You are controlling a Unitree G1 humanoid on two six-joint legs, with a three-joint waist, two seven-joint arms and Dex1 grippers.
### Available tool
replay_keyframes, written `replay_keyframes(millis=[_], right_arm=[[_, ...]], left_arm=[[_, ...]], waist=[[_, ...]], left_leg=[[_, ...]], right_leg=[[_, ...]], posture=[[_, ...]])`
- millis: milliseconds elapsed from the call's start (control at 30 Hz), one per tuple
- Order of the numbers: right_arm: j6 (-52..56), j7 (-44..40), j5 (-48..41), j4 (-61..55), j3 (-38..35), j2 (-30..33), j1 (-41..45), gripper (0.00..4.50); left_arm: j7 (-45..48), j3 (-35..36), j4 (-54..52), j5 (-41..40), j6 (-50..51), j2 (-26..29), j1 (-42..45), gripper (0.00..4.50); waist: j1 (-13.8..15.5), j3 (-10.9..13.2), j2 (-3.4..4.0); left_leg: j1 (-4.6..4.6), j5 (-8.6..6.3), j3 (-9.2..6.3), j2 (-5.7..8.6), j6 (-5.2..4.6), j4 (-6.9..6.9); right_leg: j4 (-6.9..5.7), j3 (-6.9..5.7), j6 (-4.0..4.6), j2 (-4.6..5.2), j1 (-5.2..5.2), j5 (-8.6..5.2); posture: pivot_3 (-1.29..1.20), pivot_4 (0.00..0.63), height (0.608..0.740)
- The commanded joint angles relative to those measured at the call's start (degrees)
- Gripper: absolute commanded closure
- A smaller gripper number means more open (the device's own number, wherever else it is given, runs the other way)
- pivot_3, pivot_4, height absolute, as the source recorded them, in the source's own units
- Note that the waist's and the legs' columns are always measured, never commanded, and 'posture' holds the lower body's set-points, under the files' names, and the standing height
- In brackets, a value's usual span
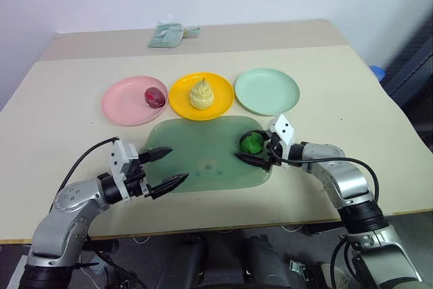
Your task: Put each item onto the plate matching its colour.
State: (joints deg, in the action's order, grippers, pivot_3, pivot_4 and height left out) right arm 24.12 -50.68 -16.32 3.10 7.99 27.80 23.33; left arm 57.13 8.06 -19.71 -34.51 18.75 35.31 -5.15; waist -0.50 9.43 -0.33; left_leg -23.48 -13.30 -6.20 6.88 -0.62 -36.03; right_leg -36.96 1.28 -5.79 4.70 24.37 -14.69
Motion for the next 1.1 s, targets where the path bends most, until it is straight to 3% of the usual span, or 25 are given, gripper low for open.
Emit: replay_keyframes(millis=[33,67,167,267,333,533,767,933,967,1100], right_arm=[[-1.58,0.20,-0.14,0.41,-1.11,-0.86,1.73,0.09],[-1.71,0.28,-0.14,0.72,-1.16,-1.00,2.00,0.09],[-2.03,0.73,-0.16,1.14,-1.36,-1.46,2.61,0.93],[-1.96,1.06,-0.37,0.88,-1.62,-1.77,2.93,2.41],[-2.43,1.95,-0.48,0.84,-2.32,-2.30,3.71,2.92],[-9.95,8.68,1.25,12.57,-6.81,-6.03,14.64,2.92],[-28.50,19.43,7.99,48.52,-9.66,-8.57,34.14,2.92],[-35.93,24.07,11.26,65.31,-10.28,-9.37,40.29,2.92],[-36.36,24.84,11.43,67.21,-10.68,-9.53,40.85,1.92],[-37.12,27.07,12.52,70.86,-11.57,-10.15,42.29,0.05]], left_arm=[[2.58,1.72,-2.70,-1.87,-0.08,2.17,-0.86,0.00],[2.99,1.68,-2.78,-2.01,-0.06,2.64,-0.98,0.00],[4.00,1.60,-3.10,-2.57,0.18,3.84,-1.14,0.00],[3.69,1.60,-3.41,-3.11,0.70,3.98,-0.64,0.00],[2.34,1.57,-3.36,-3.01,0.91,3.16,0.08,0.00],[-8.97,0.78,-2.53,-0.85,2.09,-2.82,3.48,0.00],[-20.20,-3.25,-3.99,4.92,1.89,-9.93,5.04,0.00],[-24.94,-5.39,-4.62,7.92,0.91,-13.42,5.47,0.00],[-25.76,-5.90,-4.82,8.46,0.72,-14.21,5.46,0.00],[-27.41,-7.60,-5.98,9.90,0.38,-16.10,4.69,0.00]], waist=[[-0.04,0.00,0.00],[-0.02,0.00,0.01],[-0.01,0.00,0.00],[-0.05,0.00,0.00],[-0.01,0.00,0.01],[-0.12,0.01,0.01],[-0.11,0.00,0.00],[-0.25,0.01,0.00],[-0.26,0.01,0.00],[-0.43,0.01,0.01]], left_leg=[[0.00,0.00,0.00,0.00,0.00,0.01],[0.00,0.00,0.00,0.00,0.00,0.01],[0.00,0.00,0.00,0.00,0.00,0.00],[0.00,0.00,0.00,0.00,0.00,0.01],[0.00,0.00,0.00,0.00,0.00,0.01],[0.00,0.01,0.01,0.00,0.01,0.00],[0.01,0.17,0.03,0.03,0.28,0.02],[0.01,0.19,0.04,0.03,0.31,0.02],[0.01,0.20,0.04,0.03,0.31,0.01],[0.01,0.21,0.04,0.03,0.33,0.03]], right_leg=[[0.00,0.00,0.00,0.00,0.01,0.00],[0.00,0.00,0.00,0.00,0.01,0.00],[0.00,0.00,0.00,0.00,0.00,0.00],[0.00,0.00,0.00,0.00,0.01,0.00],[0.00,0.00,0.00,0.00,0.01,0.00],[-0.02,0.00,0.00,-0.02,0.02,0.01],[-0.02,0.00,0.00,-0.03,0.02,0.01],[-0.02,0.01,0.00,-0.03,0.02,0.01],[-0.02,0.02,0.00,-0.04,0.02,0.01],[-0.04,0.04,0.00,-0.05,0.03,0.01]], posture=[[0.00,0.150,0.740],[0.00,0.150,0.740],[0.00,0.150,0.740],[0.00,0.150,0.740],[0.00,0.150,0.740],[0.00,0.150,0.740],[0.00,0.150,0.740],[0.00,0.150,0.740],[0.00,0.150,0.740],[0.00,0.150,0.740]])
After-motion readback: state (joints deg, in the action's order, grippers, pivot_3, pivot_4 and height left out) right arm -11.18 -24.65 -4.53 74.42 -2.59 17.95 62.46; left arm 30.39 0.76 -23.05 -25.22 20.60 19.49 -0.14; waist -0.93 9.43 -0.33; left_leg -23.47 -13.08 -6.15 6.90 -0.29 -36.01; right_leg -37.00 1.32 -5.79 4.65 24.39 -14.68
